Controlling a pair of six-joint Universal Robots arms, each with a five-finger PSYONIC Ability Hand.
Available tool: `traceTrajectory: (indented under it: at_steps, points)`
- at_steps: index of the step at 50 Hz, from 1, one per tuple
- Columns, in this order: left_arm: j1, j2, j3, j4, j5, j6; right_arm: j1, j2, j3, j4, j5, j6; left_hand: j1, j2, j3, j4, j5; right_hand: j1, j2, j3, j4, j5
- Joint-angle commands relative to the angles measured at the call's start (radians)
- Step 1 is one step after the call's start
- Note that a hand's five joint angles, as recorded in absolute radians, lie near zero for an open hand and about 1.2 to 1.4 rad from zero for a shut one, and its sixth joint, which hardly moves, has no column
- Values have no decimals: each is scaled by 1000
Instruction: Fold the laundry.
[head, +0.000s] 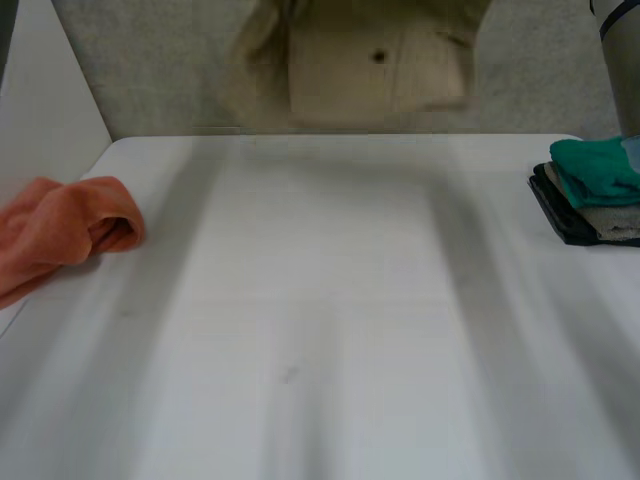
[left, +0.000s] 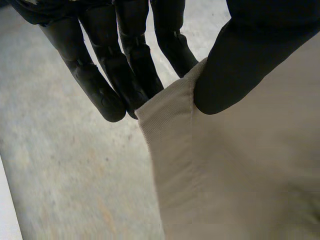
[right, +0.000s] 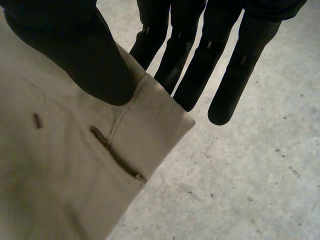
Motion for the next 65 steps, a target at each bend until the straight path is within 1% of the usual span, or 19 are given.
traceTrajectory:
  at_steps: [1, 5, 10, 17, 25, 32, 36, 37, 40, 41, 44, 47, 48, 50, 55, 59, 61, 63, 65]
  points:
    - [-5, -1, -194, -142, -3, 0, -3, 49, 51, 158, -73, -14, 238, 200, 209, 201, 227, 290, 222, 210, 201, 200]
    - [-18, -4, -384, -139, 8, 9, -7, 85, 163, 178, -130, -30, 238, 200, 209, 201, 227, 290, 222, 210, 201, 200]
    - [-50, -60, -619, -77, 14, 43, -18, 156, 321, 172, -182, -83, 238, 200, 209, 201, 227, 290, 222, 210, 201, 200]
    - [-61, -179, -754, -56, -3, 129, -15, 274, 493, 180, -194, -229, 238, 200, 209, 201, 227, 290, 222, 210, 201, 200]
    - [-48, -128, -805, -155, -18, 164, -12, 231, 562, 284, -184, -289, 238, 200, 209, 201, 227, 290, 222, 210, 201, 200]
    - [-53, -15, -848, -305, -9, 192, -7, 126, 563, 502, -154, -330, 238, 200, 209, 201, 227, 290, 222, 210, 201, 200]
    - [-90, 37, -885, -440, -8, 241, -21, 86, 562, 649, -125, -412, 238, 200, 209, 201, 227, 290, 222, 210, 201, 200]
    - [-117, 54, -898, -507, -12, 264, -24, 73, 563, 722, -116, -460, 238, 200, 209, 201, 227, 290, 222, 210, 201, 200]
    - [-162, 85, -917, -613, -14, 285, -32, 66, 572, 842, -99, -545, 238, 200, 209, 201, 227, 290, 222, 210, 201, 200]
    - [-171, 91, -922, -635, -14, 285, -39, 63, 578, 917, -95, -592, 238, 200, 209, 201, 227, 290, 222, 210, 201, 200]
    - [-197, 108, -926, -667, -11, 276, -50, 56, 594, 981, -101, -643, 238, 200, 209, 201, 227, 290, 222, 210, 201, 200]
    - [-206, 111, -923, -659, -9, 268, -55, 56, 618, 929, -124, -631, 238, 200, 209, 201, 227, 290, 222, 210, 201, 200]
    - [-205, 116, -919, -643, -8, 273, -55, 56, 632, 891, -131, -617, -358, -396, -387, -394, -368, 290, 222, 210, 201, 200]
    - [-199, 113, -903, -620, -5, 281, -55, 53, 646, 853, -134, -607, -963, -1001, -992, -999, -973, 290, 222, 210, 201, 200]
    - [-139, 105, -805, -520, 35, 314, -53, 43, 690, 772, -145, -568, -984, -1022, -1013, -1020, -994, 290, 222, 210, 201, 200]
    - [-82, 58, -706, -361, 133, 339, -49, 35, 726, 726, -161, -545, -984, -1022, -1013, -1020, -994, 290, 222, 210, 201, 200]
    - [-49, -16, -632, -267, 202, 356, -42, 35, 746, 705, -162, -536, -984, -1022, -1013, -1020, -994, 290, 222, 210, 201, 200]
    - [-32, -73, -566, -215, 253, 363, -38, 35, 758, 686, -159, -536, -916, -954, -945, -952, -926, 290, 222, 210, 201, 200]
    - [-18, -174, -451, -184, 327, 368, -35, 35, 775, 659, -159, -533, -758, -796, -787, -794, -768, 290, 222, 210, 201, 200]
